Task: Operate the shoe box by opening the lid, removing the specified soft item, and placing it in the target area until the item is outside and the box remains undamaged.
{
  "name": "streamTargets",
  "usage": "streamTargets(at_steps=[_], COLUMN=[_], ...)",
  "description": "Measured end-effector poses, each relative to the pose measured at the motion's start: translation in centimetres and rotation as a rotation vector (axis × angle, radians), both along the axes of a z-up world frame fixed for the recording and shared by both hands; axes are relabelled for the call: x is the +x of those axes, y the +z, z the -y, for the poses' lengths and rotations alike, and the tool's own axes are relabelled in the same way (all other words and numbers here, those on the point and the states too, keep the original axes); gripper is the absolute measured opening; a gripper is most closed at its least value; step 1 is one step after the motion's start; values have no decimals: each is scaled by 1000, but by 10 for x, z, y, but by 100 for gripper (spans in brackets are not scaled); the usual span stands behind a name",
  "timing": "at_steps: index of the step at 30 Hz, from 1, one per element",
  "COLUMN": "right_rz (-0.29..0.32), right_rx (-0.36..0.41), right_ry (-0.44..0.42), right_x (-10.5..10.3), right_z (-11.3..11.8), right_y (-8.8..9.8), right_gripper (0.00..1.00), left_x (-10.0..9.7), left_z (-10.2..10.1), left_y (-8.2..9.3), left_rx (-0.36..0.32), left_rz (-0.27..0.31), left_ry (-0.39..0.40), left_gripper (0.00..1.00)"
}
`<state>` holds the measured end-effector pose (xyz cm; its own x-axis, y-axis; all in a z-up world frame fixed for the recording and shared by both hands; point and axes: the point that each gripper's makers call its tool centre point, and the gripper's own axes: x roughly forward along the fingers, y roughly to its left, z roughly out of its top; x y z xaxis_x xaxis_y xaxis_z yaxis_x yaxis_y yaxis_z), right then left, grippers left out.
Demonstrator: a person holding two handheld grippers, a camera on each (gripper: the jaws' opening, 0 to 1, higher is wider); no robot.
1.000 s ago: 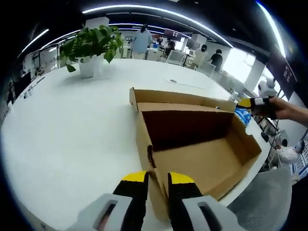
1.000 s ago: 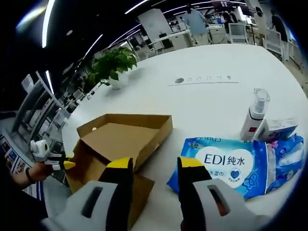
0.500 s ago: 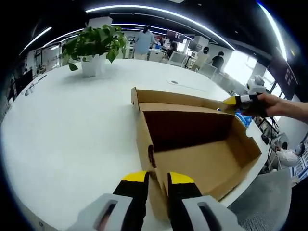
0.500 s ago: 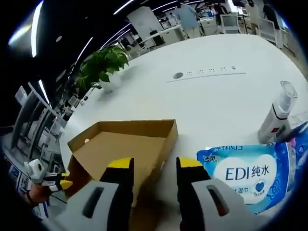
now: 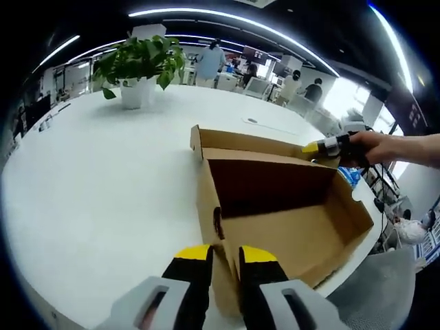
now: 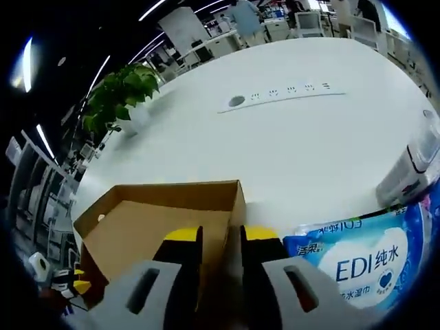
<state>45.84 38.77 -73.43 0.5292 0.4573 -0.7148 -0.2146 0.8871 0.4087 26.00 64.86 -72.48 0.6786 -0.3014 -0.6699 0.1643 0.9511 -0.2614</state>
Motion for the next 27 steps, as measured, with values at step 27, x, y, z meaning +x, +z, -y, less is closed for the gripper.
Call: streamTargets(at_steps=[27], right_rz=[150], right_rx=[-61], right_ry=[48], right_x=[0], right_z=[16], right_y=[50], right_gripper=[3], left_x=[5], left_z=[-1], left_y=[-6], left_rx=[53], left_rz=[-56], left_ry=[75], left_gripper=[11])
